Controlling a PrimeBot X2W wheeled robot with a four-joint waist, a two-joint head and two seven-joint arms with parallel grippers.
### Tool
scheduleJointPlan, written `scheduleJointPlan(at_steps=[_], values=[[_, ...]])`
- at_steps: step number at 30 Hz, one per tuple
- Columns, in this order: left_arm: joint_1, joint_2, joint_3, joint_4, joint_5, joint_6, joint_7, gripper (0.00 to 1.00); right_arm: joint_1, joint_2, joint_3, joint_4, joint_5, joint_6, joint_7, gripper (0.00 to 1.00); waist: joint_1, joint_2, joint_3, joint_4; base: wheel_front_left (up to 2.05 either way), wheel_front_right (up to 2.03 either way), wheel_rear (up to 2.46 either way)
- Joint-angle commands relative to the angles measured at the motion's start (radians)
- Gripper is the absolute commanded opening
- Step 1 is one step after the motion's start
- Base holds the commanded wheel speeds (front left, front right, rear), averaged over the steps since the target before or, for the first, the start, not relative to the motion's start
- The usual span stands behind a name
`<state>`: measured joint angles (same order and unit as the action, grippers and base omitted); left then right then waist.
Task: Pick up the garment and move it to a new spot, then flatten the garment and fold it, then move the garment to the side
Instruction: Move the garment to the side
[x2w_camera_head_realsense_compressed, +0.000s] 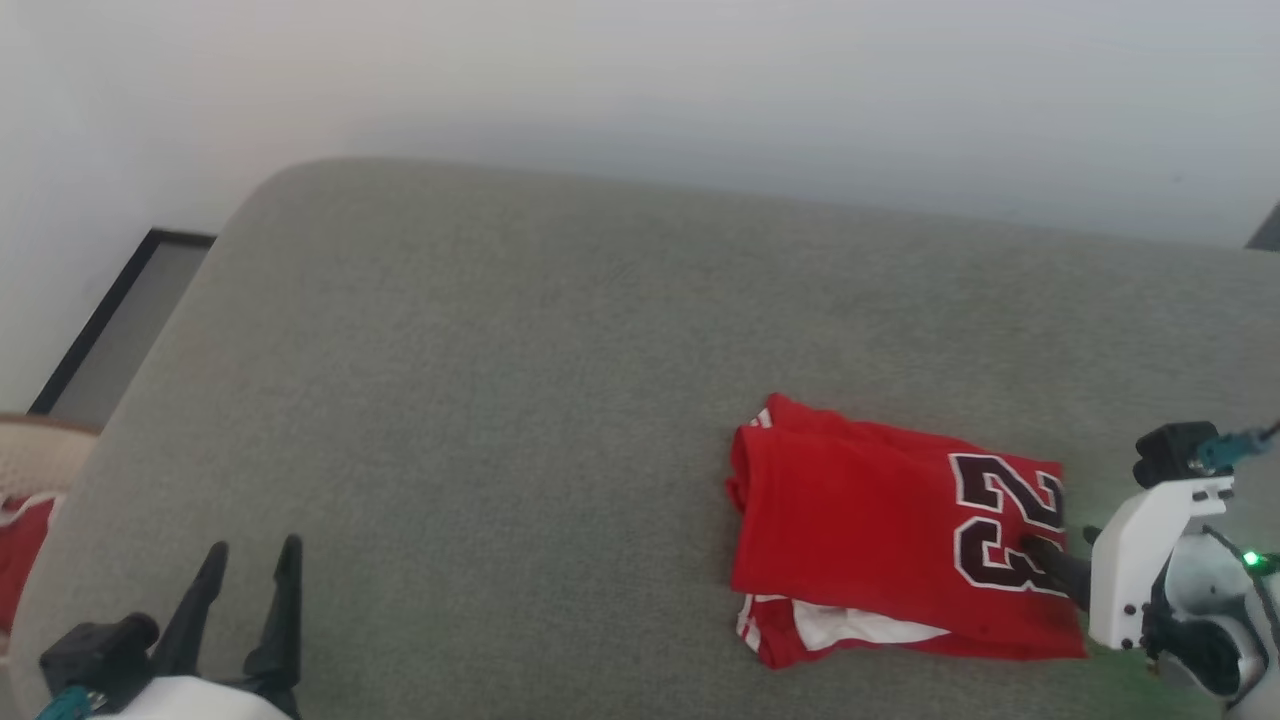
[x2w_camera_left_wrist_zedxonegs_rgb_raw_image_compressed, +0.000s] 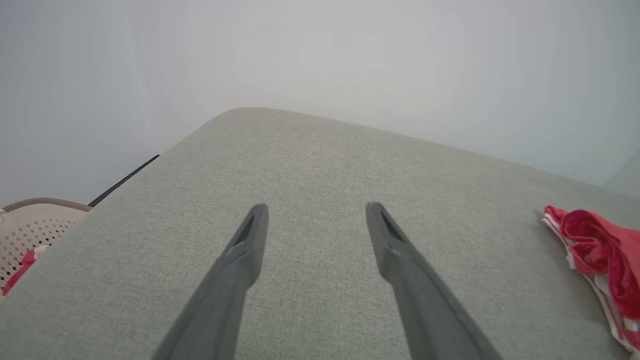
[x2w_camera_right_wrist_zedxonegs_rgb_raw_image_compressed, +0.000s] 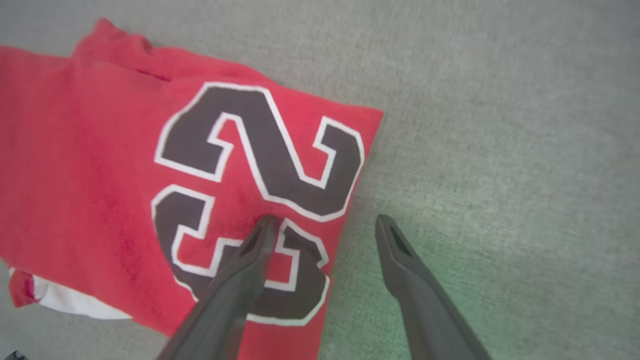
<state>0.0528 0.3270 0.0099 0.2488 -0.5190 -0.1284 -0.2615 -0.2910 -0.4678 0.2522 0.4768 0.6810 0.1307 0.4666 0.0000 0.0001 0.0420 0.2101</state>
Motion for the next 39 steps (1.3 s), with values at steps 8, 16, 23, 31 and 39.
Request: scheduleJointPlan(at_steps=[8,16,23,31,39], values=[[-0.061,-0.030,-0.024,0.008,-0.007,-0.003,-0.004,1.00,-0.103,0.007,0.028,0.103,0.049,0.000,0.275,1.00,0.0000,-0.0001,0.091,0.060,0.00,0.00,0.00],[-0.081,-0.039,-0.027,0.018,-0.007,-0.003,-0.004,1.00,-0.125,0.010,0.034,0.104,0.035,0.000,0.339,0.00,0.0000,-0.0001,0.112,0.068,0.00,0.00,0.00],[-0.094,-0.035,-0.024,0.011,-0.007,-0.003,-0.004,1.00,-0.155,-0.019,-0.034,0.078,0.009,-0.002,0.313,0.00,0.0000,-0.0001,0.115,0.031,0.00,0.00,0.00],[-0.131,-0.023,-0.053,0.002,-0.001,-0.003,-0.004,1.00,-0.190,-0.068,-0.117,0.033,-0.037,0.000,0.286,0.00,0.0000,-0.0001,0.126,-0.042,0.00,0.00,0.00],[-0.202,-0.024,-0.094,-0.002,0.002,-0.003,-0.004,1.00,-0.253,-0.140,-0.164,0.011,-0.078,0.000,0.270,0.00,0.0000,-0.0001,0.163,-0.137,0.00,0.00,0.00]])
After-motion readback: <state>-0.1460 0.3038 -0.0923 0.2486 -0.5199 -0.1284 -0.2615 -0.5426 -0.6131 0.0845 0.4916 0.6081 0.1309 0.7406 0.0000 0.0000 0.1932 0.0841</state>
